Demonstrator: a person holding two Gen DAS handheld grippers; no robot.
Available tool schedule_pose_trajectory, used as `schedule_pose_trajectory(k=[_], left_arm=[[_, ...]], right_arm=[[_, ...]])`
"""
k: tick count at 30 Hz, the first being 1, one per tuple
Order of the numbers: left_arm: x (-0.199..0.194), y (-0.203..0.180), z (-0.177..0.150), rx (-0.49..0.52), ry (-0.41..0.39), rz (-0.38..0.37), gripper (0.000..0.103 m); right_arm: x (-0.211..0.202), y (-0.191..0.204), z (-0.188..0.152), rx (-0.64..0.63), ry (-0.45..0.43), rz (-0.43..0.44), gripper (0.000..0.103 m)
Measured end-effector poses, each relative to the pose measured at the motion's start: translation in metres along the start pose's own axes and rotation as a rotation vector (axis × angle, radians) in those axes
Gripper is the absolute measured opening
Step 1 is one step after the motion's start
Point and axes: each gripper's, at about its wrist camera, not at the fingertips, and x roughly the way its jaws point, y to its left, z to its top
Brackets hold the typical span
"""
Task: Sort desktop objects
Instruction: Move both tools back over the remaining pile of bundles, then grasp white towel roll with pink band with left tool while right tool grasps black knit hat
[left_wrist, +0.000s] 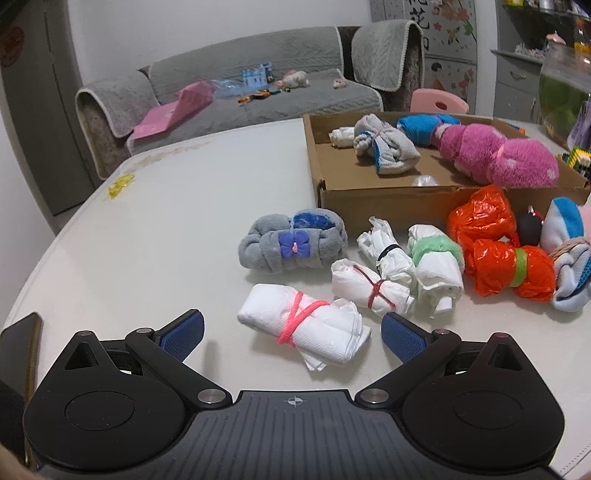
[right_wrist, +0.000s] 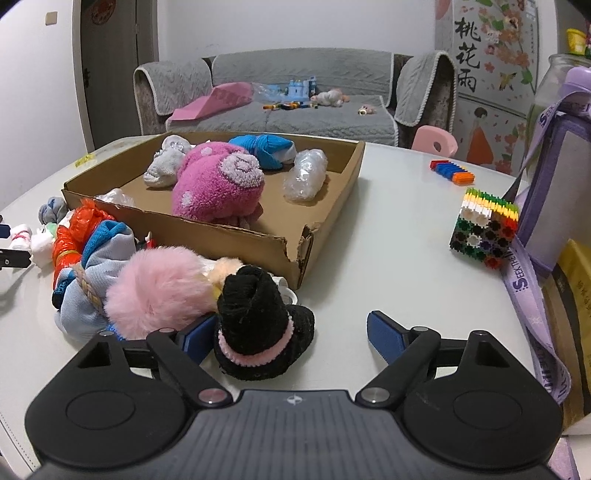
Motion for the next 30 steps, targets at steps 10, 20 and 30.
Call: schedule_pose_trajectory(k=[10,20,30], left_arm=[[0.009,0.015,0.000,-0.078,0.010,-0.038,0.103],[0.000,0.013,-0.003,-0.074,0.002,-0.096,0.085],[-0.005,0.010,-0.004,-0.049,-0.012,-0.092,0.081]], right_arm=[[0.001,0.000,0.002,-0.006,-0.002,0.002,0.073],[-0.008,0.000,-0.002,-0.008,-0.014,0.022,0.050],[-0.012,-0.002,-0.005,-0.021,-0.011,0.026,0.050]])
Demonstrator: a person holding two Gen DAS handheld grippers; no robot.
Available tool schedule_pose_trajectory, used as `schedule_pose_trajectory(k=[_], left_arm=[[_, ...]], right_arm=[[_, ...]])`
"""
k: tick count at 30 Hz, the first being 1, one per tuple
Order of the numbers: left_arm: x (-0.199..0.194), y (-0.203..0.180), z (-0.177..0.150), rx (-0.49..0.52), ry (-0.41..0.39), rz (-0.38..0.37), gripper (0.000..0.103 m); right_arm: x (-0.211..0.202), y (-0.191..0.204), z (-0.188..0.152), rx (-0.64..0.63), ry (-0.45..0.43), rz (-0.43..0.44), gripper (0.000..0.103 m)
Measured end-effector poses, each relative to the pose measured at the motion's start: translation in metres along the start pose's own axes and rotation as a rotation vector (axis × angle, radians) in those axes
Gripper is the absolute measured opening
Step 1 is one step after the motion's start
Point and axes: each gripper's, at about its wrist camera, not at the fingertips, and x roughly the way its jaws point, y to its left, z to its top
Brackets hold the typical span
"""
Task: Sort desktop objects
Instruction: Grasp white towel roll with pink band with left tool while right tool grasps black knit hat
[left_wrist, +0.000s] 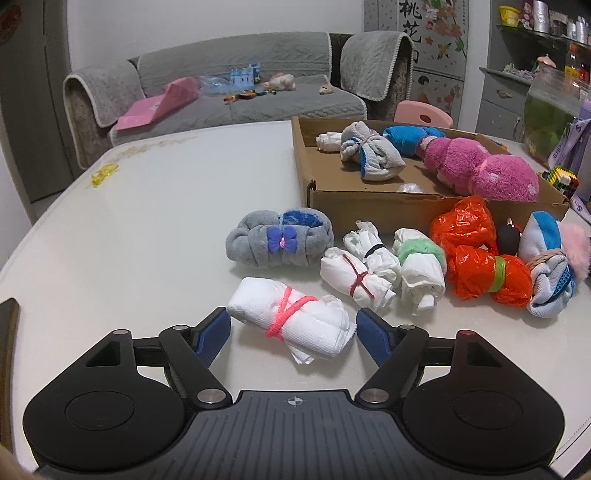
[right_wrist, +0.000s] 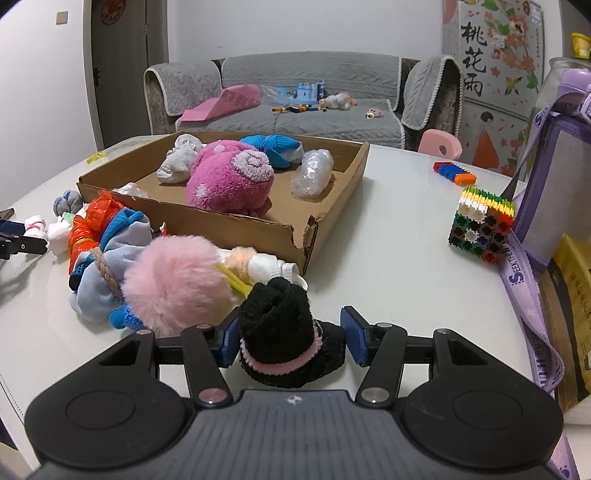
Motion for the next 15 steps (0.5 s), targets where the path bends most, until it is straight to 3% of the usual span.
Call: schedule_pose_trajectory(k=[1,3,5,13,15], left_arm=[[0.000,-0.001,0.000,0.006,-0.005,0.008,0.082],[0.002,0.000,0.000,0.012,-0.007,0.037,0.093],[0.004,0.004,0.001,0.004,-0.003,0.040,0.095],[0.010,0.013,0.003,-0.044,0.007,0.008,0.094],[0.008,0.012,0.002,-0.041,0.003,-0.003,0.084]], right_arm=[[-0.001,-0.001,0.000,0.002,0.000,0.003,0.050],[-0.002,-0.001,-0.001,0.000,-0.001,0.008,0.050],[-0.003,-0.001,-0.003,-0.009,-0.003,0.004,0.051],[-0.005,-0.004,-0.005,-0.008,-0.003,0.006,0.054],[-0.005,-0.004,-0.005,-0.008,0.000,0.010,0.052]])
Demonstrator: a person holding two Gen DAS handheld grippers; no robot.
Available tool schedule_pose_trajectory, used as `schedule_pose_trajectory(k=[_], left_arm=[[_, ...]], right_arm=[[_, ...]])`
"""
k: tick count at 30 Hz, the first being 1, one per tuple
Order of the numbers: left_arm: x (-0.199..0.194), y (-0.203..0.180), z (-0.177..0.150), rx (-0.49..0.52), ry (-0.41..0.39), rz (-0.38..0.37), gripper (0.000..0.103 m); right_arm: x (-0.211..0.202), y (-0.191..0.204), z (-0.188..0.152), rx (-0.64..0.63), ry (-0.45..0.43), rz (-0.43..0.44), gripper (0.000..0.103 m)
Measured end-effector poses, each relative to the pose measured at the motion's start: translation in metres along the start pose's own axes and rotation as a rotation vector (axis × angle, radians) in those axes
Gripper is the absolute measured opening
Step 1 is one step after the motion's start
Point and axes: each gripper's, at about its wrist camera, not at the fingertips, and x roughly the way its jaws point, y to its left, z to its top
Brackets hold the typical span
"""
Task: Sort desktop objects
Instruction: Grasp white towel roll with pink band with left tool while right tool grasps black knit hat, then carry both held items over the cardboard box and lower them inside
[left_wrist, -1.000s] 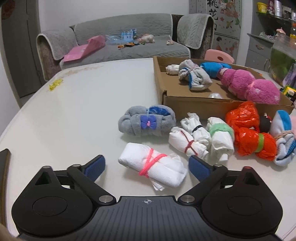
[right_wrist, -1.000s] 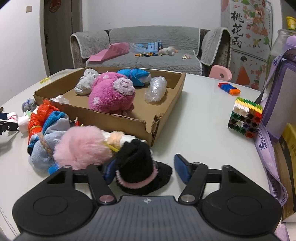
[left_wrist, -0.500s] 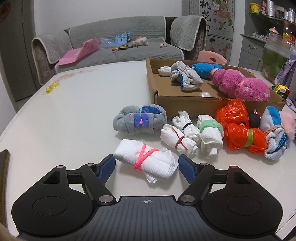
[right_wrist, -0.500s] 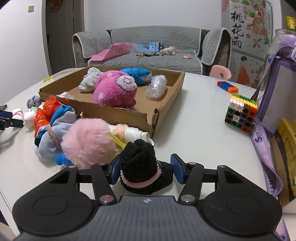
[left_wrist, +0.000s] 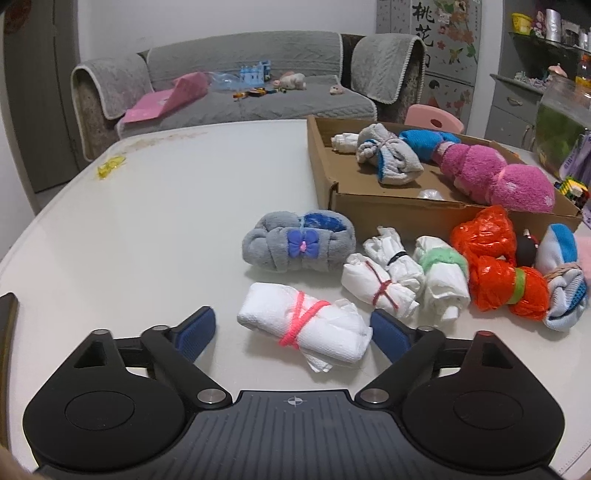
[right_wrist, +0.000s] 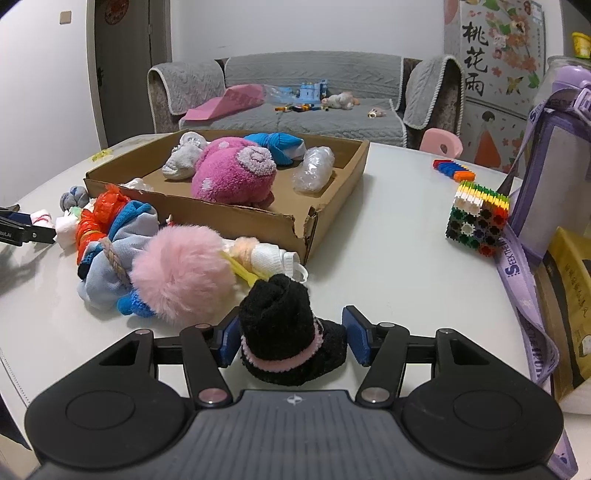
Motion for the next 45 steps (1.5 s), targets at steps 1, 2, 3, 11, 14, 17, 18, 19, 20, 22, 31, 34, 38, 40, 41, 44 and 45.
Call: schedule_pose_trajectory(k=[1,2,3,11,14,17,18,19,20,22,31,34,38,40,41,44,45], left_arm=[[-0.002,-0.002,0.000,0.006,-0.005,-0.008,0.080],[-0.003,-0.003,0.000,0.011,-0.008,-0.015,0.073],[-0.004,-0.004,0.000,0.011,-0.005,-0.020,0.071],[-0.020,-0.013,-0.003,0.022,-0.003,-0.045,0.069],[-0.036,-0.015,-0.001,0.016,-0.027,-0.044,0.069],[-0.055,-0.017,0.005,0.017,-0.056,-0.035,0.069],[-0.063,-0.018,0.009,0.023,-0.068,-0.033,0.069],[-0.069,-0.018,0.012,0.031,-0.080,-0.033,0.069],[-0.075,-0.018,0.016,0.037,-0.089,-0.033,0.069],[-0.087,-0.017,0.026,0.038,-0.104,-0.038,0.069],[-0.109,-0.018,0.070,0.027,-0.131,-0.037,0.070],[-0.110,-0.020,0.085,0.034,-0.140,-0.035,0.070],[-0.108,-0.028,0.109,0.046,-0.153,-0.056,0.070],[-0.104,-0.033,0.122,0.055,-0.158,-0.064,0.070],[-0.102,-0.035,0.128,0.058,-0.158,-0.068,0.070],[-0.093,-0.044,0.146,0.068,-0.157,-0.075,0.070],[-0.089,-0.047,0.151,0.073,-0.158,-0.075,0.070]], right_arm=[[-0.001,0.001,0.000,-0.001,0.000,0.002,0.047],[-0.002,0.001,0.000,0.001,0.001,0.008,0.045],[-0.003,0.001,-0.001,0.004,0.001,0.016,0.044],[-0.012,-0.002,-0.003,0.041,-0.013,0.046,0.041],[-0.024,-0.004,-0.003,0.072,-0.032,0.065,0.041],[-0.036,-0.007,0.000,0.099,-0.055,0.074,0.041],[-0.040,-0.009,0.001,0.109,-0.059,0.076,0.041],[-0.044,-0.011,0.002,0.118,-0.062,0.077,0.041],[-0.047,-0.014,0.003,0.128,-0.066,0.076,0.041],[-0.053,-0.019,0.006,0.147,-0.075,0.073,0.041],[-0.076,-0.033,0.045,0.169,-0.165,0.055,0.041],[-0.083,-0.034,0.064,0.153,-0.198,0.061,0.041],[-0.081,-0.033,0.091,0.128,-0.227,0.059,0.041],[-0.077,-0.030,0.105,0.113,-0.238,0.063,0.041],[-0.074,-0.031,0.110,0.107,-0.243,0.068,0.041],[-0.065,-0.028,0.127,0.090,-0.252,0.078,0.041],[-0.061,-0.028,0.132,0.087,-0.253,0.084,0.041]])
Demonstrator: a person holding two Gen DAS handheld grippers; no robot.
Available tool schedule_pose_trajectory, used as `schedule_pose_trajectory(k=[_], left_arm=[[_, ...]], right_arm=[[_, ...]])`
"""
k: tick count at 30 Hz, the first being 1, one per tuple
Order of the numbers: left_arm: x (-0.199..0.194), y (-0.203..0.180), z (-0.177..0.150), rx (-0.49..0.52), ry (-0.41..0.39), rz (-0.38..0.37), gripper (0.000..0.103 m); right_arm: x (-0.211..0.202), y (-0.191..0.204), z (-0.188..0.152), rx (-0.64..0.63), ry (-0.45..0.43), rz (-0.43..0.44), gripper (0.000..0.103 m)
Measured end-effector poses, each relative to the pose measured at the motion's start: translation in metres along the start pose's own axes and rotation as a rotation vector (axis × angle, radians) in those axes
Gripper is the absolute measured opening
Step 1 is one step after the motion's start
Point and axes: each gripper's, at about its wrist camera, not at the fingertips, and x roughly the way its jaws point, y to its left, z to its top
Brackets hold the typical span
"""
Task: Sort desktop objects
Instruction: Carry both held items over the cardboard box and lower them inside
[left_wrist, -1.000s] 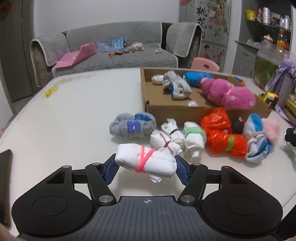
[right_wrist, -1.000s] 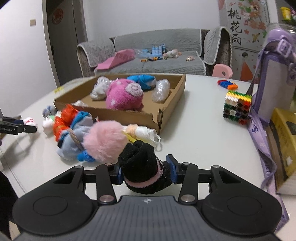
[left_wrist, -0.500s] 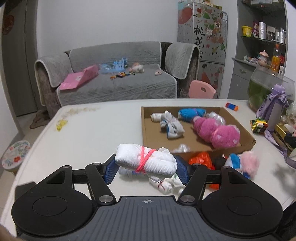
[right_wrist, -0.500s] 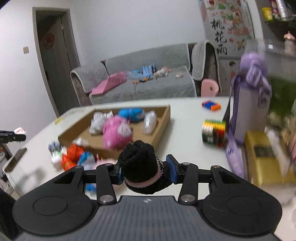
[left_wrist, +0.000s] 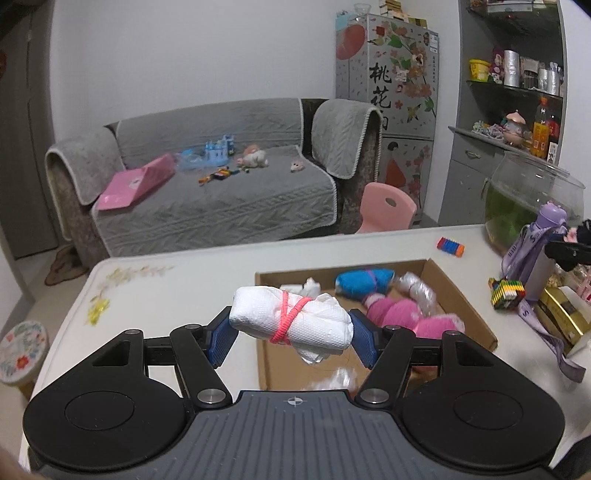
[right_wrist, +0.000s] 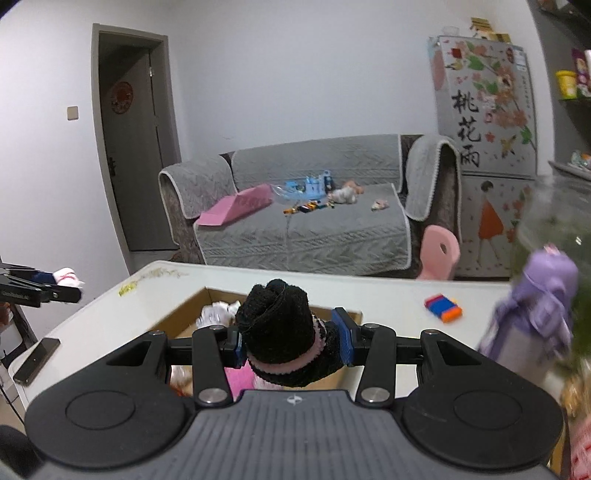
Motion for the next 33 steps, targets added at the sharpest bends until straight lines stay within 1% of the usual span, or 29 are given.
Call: schedule_pose_trajectory(k=[5,7,11,18,22,27,29,33], left_arm=[[0.032,-0.006,0.014,0.004,0.014,-0.004,0.070],[0.046,-0.008,0.016,0.010,0.024,0.006,0.070],[0.076,-0.004,0.016,-0.013,0.061,-0.002,0.070],[0.128,0.002,0.015,-0.022,0.134,-0.023,0.070],[0.155,0.004,0.013,-0.025,0.170,-0.017,0.070],[0.176,0.006,0.006,-0.032,0.206,-0.016,0.070],[0.182,0.007,0.002,-0.032,0.218,-0.013,0.070],[0.191,0.012,-0.008,-0.042,0.250,-0.003,0.070]], right_arm=[[0.023,0.003,0.015,-0.007,0.009,0.030,0.041],[0.032,0.004,0.018,-0.011,0.018,0.043,0.041],[0.049,0.008,0.020,-0.024,0.042,0.057,0.041],[0.089,0.010,0.019,-0.035,0.124,0.051,0.041],[0.114,0.009,0.016,-0.040,0.175,0.038,0.041],[0.134,0.007,0.008,-0.028,0.225,0.048,0.041],[0.141,0.008,0.006,-0.017,0.245,0.064,0.041],[0.155,0.009,-0.001,-0.015,0.289,0.070,0.041]])
